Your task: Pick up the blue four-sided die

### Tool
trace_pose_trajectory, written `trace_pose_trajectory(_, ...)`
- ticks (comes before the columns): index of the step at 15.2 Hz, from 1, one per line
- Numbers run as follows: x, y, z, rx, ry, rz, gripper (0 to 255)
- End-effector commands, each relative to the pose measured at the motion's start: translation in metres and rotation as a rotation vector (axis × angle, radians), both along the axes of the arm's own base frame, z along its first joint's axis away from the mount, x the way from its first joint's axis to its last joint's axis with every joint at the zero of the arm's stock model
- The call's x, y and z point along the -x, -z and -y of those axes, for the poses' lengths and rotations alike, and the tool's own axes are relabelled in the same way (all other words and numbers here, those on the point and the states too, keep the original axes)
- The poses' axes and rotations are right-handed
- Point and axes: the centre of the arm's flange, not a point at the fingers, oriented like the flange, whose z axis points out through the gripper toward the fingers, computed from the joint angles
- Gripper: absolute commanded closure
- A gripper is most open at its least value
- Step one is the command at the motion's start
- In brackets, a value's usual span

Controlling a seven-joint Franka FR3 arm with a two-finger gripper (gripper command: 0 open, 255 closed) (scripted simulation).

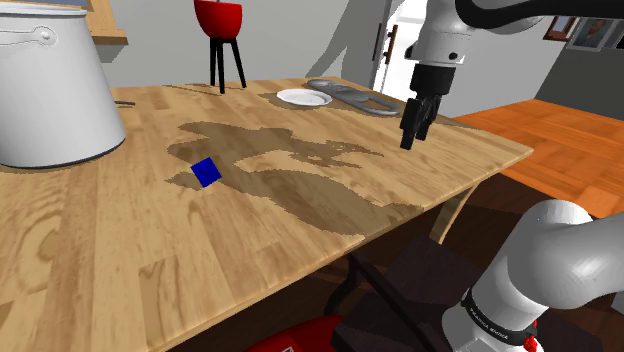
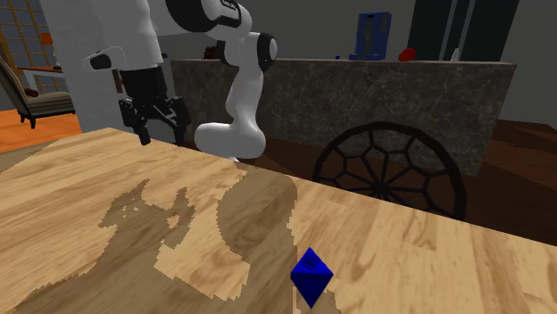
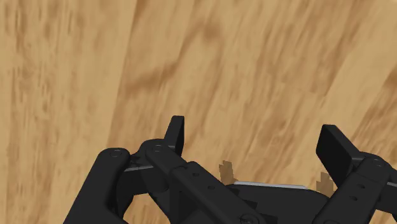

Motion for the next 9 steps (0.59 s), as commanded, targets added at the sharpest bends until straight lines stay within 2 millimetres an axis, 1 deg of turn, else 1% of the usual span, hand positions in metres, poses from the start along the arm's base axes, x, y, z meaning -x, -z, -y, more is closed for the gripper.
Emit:
trace_pose_trajectory(1, 0.000, 0.000, 0.000, 0.000, 0.000, 0.000, 0)
trace_pose_trajectory(9, -0.053, -0.003, -0.093, 0.018, -0.039, 0.020, 0)
